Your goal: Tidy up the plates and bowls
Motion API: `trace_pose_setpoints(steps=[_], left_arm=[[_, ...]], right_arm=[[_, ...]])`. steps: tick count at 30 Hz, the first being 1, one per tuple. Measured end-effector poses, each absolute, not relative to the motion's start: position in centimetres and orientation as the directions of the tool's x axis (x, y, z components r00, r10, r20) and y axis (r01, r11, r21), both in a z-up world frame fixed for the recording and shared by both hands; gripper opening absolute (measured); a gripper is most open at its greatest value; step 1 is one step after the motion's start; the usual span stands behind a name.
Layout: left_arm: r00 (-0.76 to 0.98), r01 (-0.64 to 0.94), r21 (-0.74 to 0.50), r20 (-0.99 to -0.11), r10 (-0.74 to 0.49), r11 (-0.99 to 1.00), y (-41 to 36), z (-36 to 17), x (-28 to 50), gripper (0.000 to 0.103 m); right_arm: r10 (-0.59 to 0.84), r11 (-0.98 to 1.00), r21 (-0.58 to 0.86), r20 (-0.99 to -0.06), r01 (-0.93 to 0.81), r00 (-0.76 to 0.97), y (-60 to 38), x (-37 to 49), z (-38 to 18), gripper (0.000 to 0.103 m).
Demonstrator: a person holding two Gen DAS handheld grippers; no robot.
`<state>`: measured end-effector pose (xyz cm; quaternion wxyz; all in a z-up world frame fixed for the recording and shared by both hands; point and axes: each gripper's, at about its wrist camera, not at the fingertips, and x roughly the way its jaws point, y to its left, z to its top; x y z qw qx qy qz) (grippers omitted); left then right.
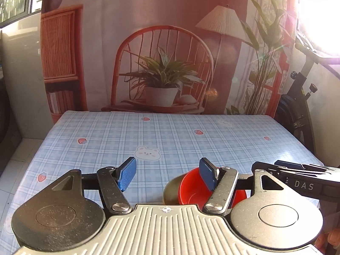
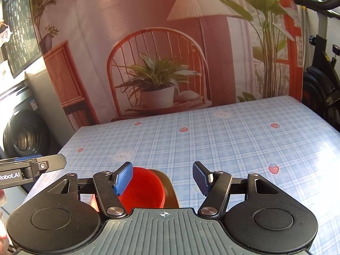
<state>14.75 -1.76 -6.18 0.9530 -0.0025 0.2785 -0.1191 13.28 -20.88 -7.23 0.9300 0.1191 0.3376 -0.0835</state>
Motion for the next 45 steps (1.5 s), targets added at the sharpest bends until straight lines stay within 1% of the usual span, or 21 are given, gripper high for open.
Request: trace_pose_setpoints(steps=[2, 3, 5, 7, 10, 12, 14, 19, 22, 28, 33, 45], left_arm=[[0.831, 0.215, -0.061, -0.513, -0.216, 0.975, -1.6, -5.1, 14.0, 0.073], [0.836, 0.208, -0.057, -0.508, -0.207, 0.977, -1.6, -4.6, 13.6, 0.075], [0.847, 0.191, -0.047, -0.497, -0.189, 0.98, -1.5, -3.6, 13.0, 0.078], [0.86, 0.184, -0.035, -0.478, -0.178, 0.982, -1.5, -2.4, 12.3, 0.078], [0.878, 0.161, -0.008, -0.456, -0.147, 0.987, -1.7, -0.8, 11.2, 0.083], [0.896, 0.13, 0.027, -0.432, -0.105, 0.991, -1.8, 0.6, 10.2, 0.085], [0.909, 0.129, 0.038, -0.405, -0.103, 0.991, -1.9, 1.8, 9.5, 0.087], [0.92, 0.136, 0.003, -0.371, -0.125, 0.991, -1.2, 4.5, 7.8, 0.087], [0.931, 0.128, 0.009, -0.344, -0.118, 0.992, -1.1, 5.7, 6.7, 0.088], [0.943, 0.124, 0.004, -0.311, -0.116, 0.992, -1.0, 7.2, 5.7, 0.087], [0.948, 0.12, -0.001, -0.297, -0.115, 0.993, -1.1, 7.7, 5.4, 0.088], [0.947, 0.121, -0.006, -0.3, -0.117, 0.993, -0.8, 7.5, 5.6, 0.088]], right_arm=[[-0.089, 0.96, 0.153, -0.627, 0.234, 0.774, -21.0, 12.7, -5.9, 0.074], [-0.092, 0.961, 0.15, -0.618, 0.233, 0.781, -21.0, 12.4, -5.3, 0.077], [-0.103, 0.963, 0.139, -0.601, 0.231, 0.793, -21.1, 11.9, -3.9, 0.087], [-0.117, 0.966, 0.121, -0.586, 0.229, 0.802, -20.9, 11.3, -2.8, 0.093], [-0.131, 0.97, 0.097, -0.561, 0.222, 0.818, -20.6, 10.2, -0.7, 0.103], [-0.137, 0.971, 0.09, -0.549, 0.221, 0.825, -20.3, 9.7, 0.5, 0.103], [-0.142, 0.971, 0.086, -0.535, 0.221, 0.833, -20.1, 9.2, 1.7, 0.103], [-0.164, 0.97, 0.084, -0.474, 0.23, 0.865, -19.7, 7.7, 4.6, 0.103], [-0.164, 0.971, 0.082, -0.447, 0.223, 0.879, -19.4, 6.9, 6.1, 0.103], [-0.162, 0.974, 0.08, -0.417, 0.214, 0.894, -19.0, 6.1, 8.0, 0.103], [-0.163, 0.976, 0.07, -0.403, 0.207, 0.901, -18.5, 5.8, 8.8, 0.103], [-0.172, 0.973, 0.074, -0.401, 0.219, 0.9, -18.7, 5.6, 8.9, 0.103]])
